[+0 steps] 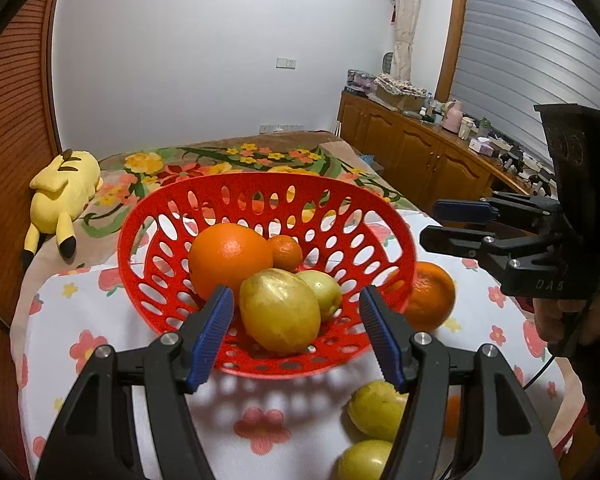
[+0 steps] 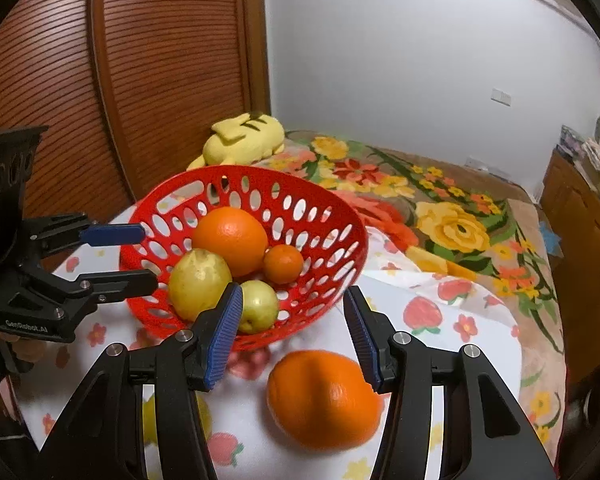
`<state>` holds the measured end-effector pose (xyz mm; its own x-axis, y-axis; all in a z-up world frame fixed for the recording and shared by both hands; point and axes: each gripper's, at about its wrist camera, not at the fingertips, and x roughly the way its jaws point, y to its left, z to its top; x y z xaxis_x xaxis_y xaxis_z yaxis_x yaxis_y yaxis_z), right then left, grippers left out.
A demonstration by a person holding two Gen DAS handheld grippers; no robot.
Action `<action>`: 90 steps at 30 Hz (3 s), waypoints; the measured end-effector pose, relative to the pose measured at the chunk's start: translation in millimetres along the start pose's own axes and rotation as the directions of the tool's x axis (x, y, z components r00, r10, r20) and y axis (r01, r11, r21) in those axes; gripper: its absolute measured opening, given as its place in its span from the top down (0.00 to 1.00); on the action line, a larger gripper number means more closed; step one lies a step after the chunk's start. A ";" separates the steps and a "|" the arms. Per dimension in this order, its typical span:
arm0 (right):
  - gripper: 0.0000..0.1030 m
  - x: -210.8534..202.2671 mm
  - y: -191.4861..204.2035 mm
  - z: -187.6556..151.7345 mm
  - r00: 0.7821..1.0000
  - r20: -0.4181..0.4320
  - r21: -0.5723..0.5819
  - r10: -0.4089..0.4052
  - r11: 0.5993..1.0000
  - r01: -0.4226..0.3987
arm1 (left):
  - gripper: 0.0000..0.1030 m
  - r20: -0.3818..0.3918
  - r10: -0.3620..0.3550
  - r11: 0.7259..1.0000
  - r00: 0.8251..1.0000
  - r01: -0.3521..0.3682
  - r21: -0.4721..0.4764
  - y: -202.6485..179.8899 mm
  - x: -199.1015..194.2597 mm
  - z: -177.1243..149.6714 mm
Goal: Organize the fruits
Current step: 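Release the green apple and pomelo into the red basket with both tools, then grasp a small tangerine with the left tool while the right tool grasps another tangerine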
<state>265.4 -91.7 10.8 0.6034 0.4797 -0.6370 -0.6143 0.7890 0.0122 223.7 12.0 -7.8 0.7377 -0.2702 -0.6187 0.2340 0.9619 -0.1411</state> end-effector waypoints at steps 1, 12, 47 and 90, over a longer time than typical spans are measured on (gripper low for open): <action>0.49 -4.9 0.9 -1.7 1.000 0.005 0.005 -0.006 1.000 0.006 | 0.36 0.003 0.000 1.000 1.000 0.000 0.002 -1.3 -3.0 -1.1; 0.45 -52.0 18.6 -28.9 0.998 0.041 0.034 -0.049 0.998 0.047 | 0.33 0.033 -0.012 1.000 0.999 0.012 0.016 -16.5 -39.8 -23.6; 0.39 -92.5 32.8 -142.9 0.996 0.033 0.221 -0.087 0.972 0.078 | 0.28 -0.096 0.011 1.000 0.995 -0.011 0.001 -35.5 -54.8 -115.8; 0.56 -55.1 34.3 -186.4 0.995 -0.076 0.249 -0.059 0.965 0.077 | 0.70 -0.164 -0.063 0.998 0.985 0.064 0.001 -41.0 -17.2 -153.8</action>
<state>116.4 -162.7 -97.3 0.5982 0.4014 -0.6936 -0.4201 0.8941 0.1551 104.0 -16.6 -110.3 0.6080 -0.3197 -0.7267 0.2815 0.9427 -0.1793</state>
